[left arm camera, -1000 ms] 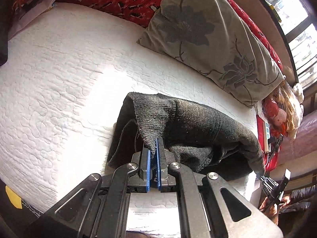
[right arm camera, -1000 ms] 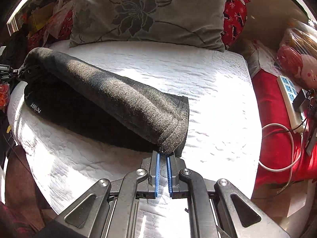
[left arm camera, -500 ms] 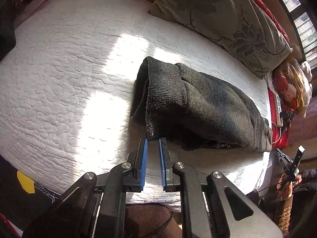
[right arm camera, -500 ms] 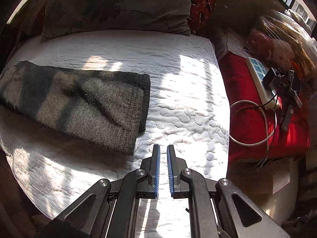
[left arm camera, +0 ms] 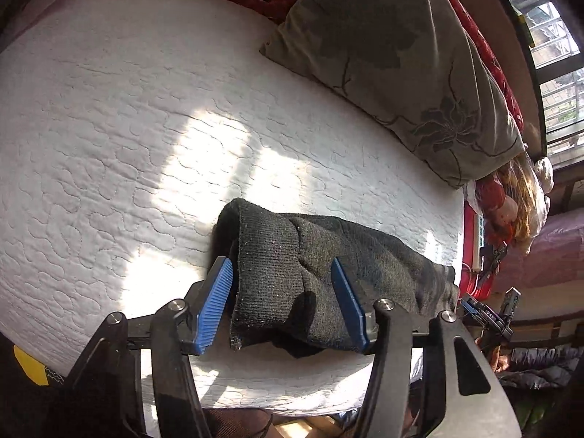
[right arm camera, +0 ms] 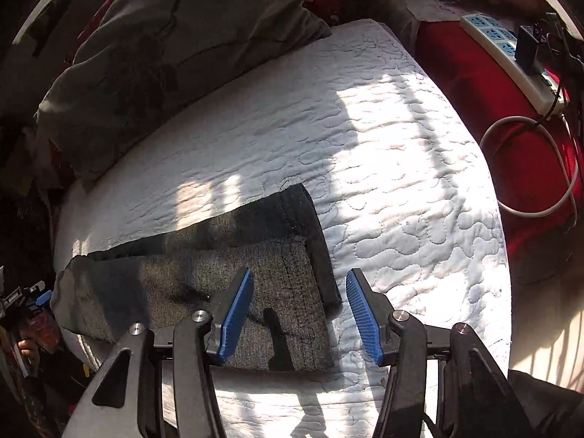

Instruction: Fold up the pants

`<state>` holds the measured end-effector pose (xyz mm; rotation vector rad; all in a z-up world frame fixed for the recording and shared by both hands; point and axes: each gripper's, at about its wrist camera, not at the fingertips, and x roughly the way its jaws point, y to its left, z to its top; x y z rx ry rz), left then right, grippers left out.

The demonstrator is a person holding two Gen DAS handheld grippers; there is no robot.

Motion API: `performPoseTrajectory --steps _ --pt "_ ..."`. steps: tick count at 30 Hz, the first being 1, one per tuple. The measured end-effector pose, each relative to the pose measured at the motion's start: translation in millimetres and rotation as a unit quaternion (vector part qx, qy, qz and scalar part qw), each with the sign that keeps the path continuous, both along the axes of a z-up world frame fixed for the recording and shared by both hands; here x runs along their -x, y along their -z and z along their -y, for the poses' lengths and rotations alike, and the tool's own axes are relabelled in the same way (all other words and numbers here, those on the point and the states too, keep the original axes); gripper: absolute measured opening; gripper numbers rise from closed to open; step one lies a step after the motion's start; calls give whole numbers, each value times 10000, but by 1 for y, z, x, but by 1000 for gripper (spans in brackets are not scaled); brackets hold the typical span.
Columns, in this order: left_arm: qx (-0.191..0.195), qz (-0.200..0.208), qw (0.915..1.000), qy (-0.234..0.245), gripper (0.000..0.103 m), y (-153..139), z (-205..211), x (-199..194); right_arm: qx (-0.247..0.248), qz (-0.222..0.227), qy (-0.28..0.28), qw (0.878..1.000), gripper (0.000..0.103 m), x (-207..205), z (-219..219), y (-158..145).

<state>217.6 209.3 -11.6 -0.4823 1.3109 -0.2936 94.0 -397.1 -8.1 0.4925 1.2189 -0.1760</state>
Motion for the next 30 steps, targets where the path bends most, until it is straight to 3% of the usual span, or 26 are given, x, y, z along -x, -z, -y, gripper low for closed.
performPoseTrajectory --steps 7,12,15,16,17,18,19,20,26,30 --pt "449 -297 9986 17 55 21 -3 -8 -682 -32 -127 9976 57 -12 -6 27" --pt "673 -314 9970 197 58 29 8 -11 -608 130 -500 9968 56 -5 -19 19" --pt "703 -157 9973 143 58 28 13 -13 -605 140 -591 9963 44 -3 -24 17" --pt "673 -76 9976 137 57 25 14 -13 -485 52 -645 9967 31 -4 -26 19" --pt "564 35 9983 119 46 22 16 -12 -387 -77 -705 9967 11 -6 -30 23" --pt "381 133 9991 118 35 18 20 -10 -299 -176 -747 9966 10 -7 -34 25" --pt "178 201 9996 85 17 16 22 -9 -132 -195 -762 9968 10 -7 -38 24" --pt "137 236 9996 53 11 14 24 -6 74 -134 -818 9965 9 -7 -43 19" --pt "434 373 9977 -350 4 -4 19 -15 594 278 -755 9950 8 -25 -50 -26" --pt "354 1023 9934 -378 4 -34 22 -15 512 985 -563 9922 8 -38 -40 -67"
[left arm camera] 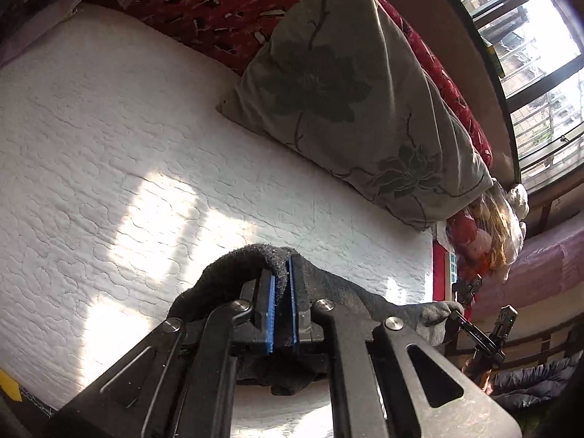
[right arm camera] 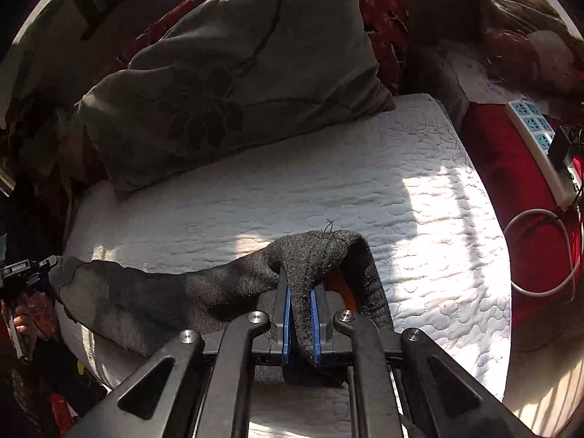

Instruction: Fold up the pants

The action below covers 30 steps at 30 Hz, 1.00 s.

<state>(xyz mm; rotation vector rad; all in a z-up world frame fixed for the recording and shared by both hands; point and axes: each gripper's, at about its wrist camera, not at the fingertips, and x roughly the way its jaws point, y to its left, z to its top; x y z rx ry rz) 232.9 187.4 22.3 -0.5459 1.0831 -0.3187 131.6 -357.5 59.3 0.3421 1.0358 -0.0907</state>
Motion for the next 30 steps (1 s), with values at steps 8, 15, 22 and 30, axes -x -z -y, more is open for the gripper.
performPoseTrajectory --steps 8,15,22,30 --pt "-755 -658 9945 303 7 81 -7 25 48 -964 239 9950 11 -6 17 93" --pt "-398 -518 9974 318 7 63 -12 29 1070 -844 299 9902 28 -1 -7 49" --pt "-408 -700 9956 473 11 62 -8 20 262 52 -1399 9898 42 13 -154 10" --pt "47 -900 9952 369 12 69 -19 11 1657 715 -3652 9133 51 10 -377 32"
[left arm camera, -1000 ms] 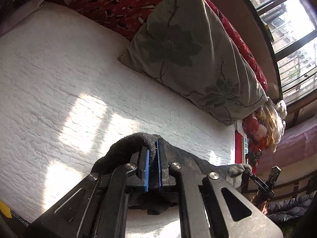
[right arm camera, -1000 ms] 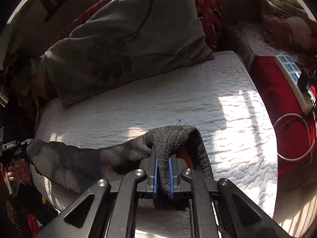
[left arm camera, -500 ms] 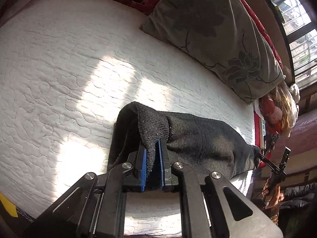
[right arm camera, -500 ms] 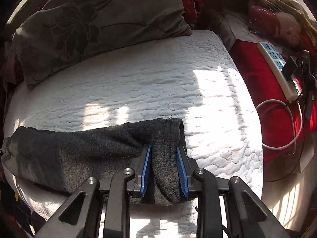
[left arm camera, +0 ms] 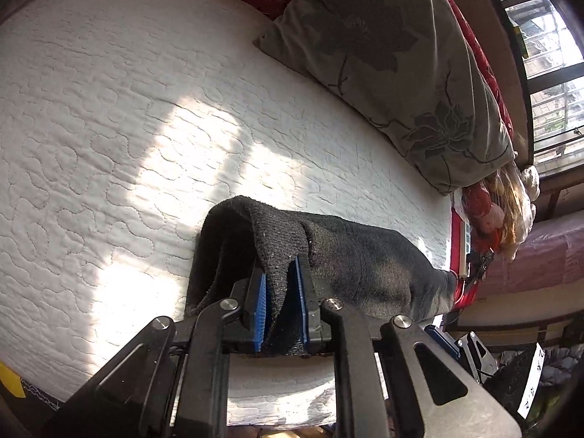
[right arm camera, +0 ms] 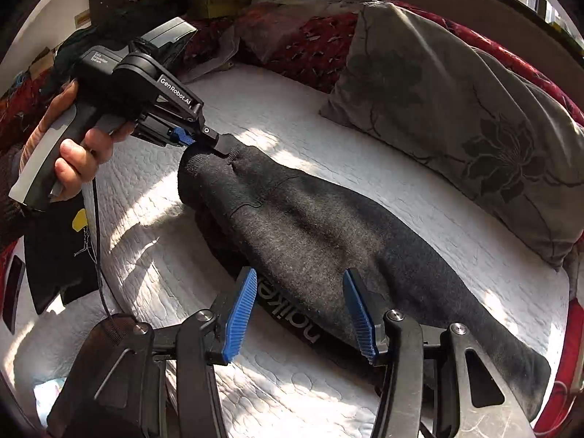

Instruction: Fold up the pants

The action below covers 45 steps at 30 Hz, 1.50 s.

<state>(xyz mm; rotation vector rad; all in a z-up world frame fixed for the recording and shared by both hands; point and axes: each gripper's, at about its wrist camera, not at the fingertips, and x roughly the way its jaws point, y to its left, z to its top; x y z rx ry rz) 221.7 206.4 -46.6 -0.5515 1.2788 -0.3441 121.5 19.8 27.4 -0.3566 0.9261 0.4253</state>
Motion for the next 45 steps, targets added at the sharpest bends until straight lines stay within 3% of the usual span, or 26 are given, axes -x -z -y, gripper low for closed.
performPoseTrajectory --steps 4,7,9,10,11,13,16,20,25,29,32,35,38,42,43,44,45 --pt "94 -14 10000 19 16 3 -3 -3 621 369 -410 9965 56 -13 -43 16" --pt "207 -19 9998 3 16 6 -5 -7 872 230 -771 9929 67 -23 -63 30" --pt "306 -80 9995 -29 17 10 -6 -11 1249 244 -974 9871 67 -25 -72 42" --pt "356 -119 9993 -67 17 12 -6 -13 1429 296 -1042 9838 63 -26 -77 48" --pt "397 -141 9990 -112 16 14 -6 -14 1602 337 -1057 9808 51 -28 -81 54" --pt "475 -152 9986 -150 16 13 -4 -19 1817 341 -1026 9774 13 -34 -85 63" --pt "591 53 9981 -165 15 -7 -1 -31 1753 632 -663 9803 12 -48 -81 49" --pt "361 730 9967 15 15 -39 5 -35 1095 1378 240 9841 13 -54 -62 10" --pt "-192 393 9990 51 15 4 -6 -16 1786 1105 -412 9768 14 -18 -90 72" --pt "-74 36 9999 -129 15 34 -27 -3 2367 1597 -528 9569 27 14 -103 102" --pt "3 -43 9996 -278 14 33 -39 6 2372 1589 -595 9565 28 19 -100 97" --pt "363 176 9985 -375 14 17 -47 22 1926 1435 -482 9695 32 16 -91 76" --pt "403 349 9984 -199 15 3 -39 35 1798 1567 -541 9696 43 18 -94 67" --pt "311 418 9986 6 15 -8 -20 34 1932 1695 -702 9639 40 22 -108 73" --pt "291 436 9986 24 15 -9 -18 31 1922 1674 -734 9642 36 25 -111 74" --pt "281 339 9990 25 15 -8 -17 28 1921 1650 -765 9644 21 27 -112 75" --pt "357 202 9992 26 15 -6 -18 27 1968 1619 -732 9642 15 27 -113 76"
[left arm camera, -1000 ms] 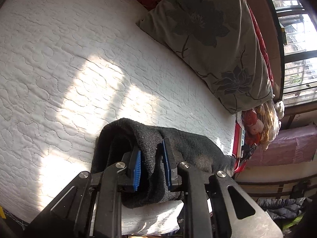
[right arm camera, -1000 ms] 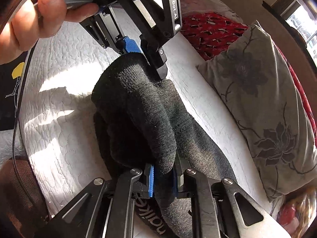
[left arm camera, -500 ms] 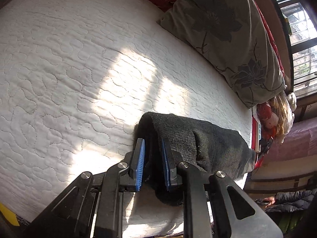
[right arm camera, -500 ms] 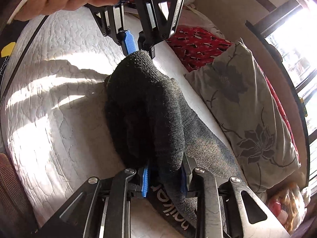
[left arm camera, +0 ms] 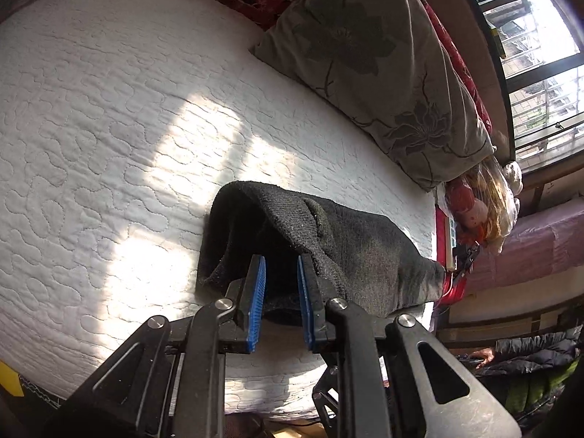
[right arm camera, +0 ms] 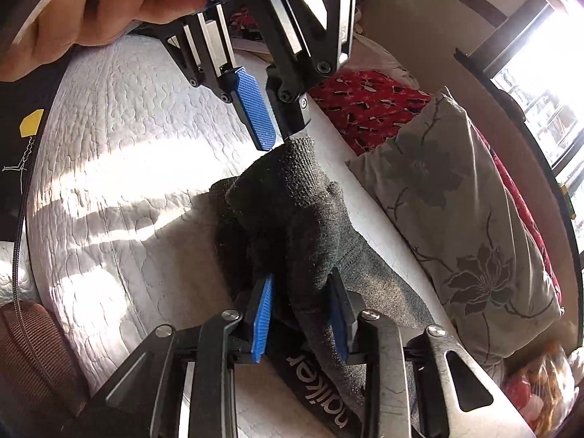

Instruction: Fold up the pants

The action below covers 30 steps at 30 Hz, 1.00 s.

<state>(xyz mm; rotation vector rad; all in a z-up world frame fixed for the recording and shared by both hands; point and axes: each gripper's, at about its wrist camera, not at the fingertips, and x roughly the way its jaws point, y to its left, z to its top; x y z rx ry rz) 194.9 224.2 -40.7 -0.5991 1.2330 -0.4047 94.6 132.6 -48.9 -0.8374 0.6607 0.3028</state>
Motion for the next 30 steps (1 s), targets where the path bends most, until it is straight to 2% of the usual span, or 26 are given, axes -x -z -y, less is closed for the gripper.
performPoseTrajectory --steps 1,3,5,9,11,12,13,16,19,20,21,22,24,25,26,28,30 --pt "57 -6 10000 38 15 -1 1 0 -46 -26 21 10000 15 1 1 -1" --pt "-105 48 9999 102 17 -2 1 2 -172 -91 9 9998 15 2 4 -1" --pt "-140 -33 9998 109 18 1 1 3 -90 -106 -30 9999 15 2 2 3" --pt "290 224 9993 -101 20 -6 -11 10 -50 -4 -11 10000 15 4 1 6" --pt "315 236 9992 -103 41 -6 -9 5 -85 -7 1 10000 15 3 2 4" --pt "309 175 9993 -79 43 -4 -5 2 -58 9 4 10000 15 3 1 4" --pt "232 170 9996 -26 43 -3 -1 0 -43 17 -4 10000 19 3 1 4" --pt "-286 263 9992 41 45 -1 10 -4 -27 97 10 9999 21 5 2 4" --pt "174 0 9996 241 44 6 21 -9 5 134 2 9999 23 6 1 5" --pt "200 7 9992 354 39 4 28 -10 39 160 5 9999 21 5 0 6" --pt "25 105 9988 478 29 -4 37 -11 44 136 18 9999 20 3 0 5" --pt "-210 239 9980 554 10 -12 44 -11 1 95 66 9999 13 1 0 2" --pt "-629 584 9935 743 10 -31 52 -10 -272 57 161 9995 13 0 4 -11" --pt "-1004 678 9886 890 10 -35 56 -9 -390 48 184 9991 13 0 6 -17" --pt "-1460 796 9803 1063 10 -35 62 -6 -477 -9 184 9987 13 2 6 -20" --pt "-2346 781 9591 1379 10 -15 75 1 -387 -146 134 9991 13 3 3 -10" --pt "-2756 605 9469 1541 10 13 80 5 -49 -229 65 9997 13 4 -6 13"
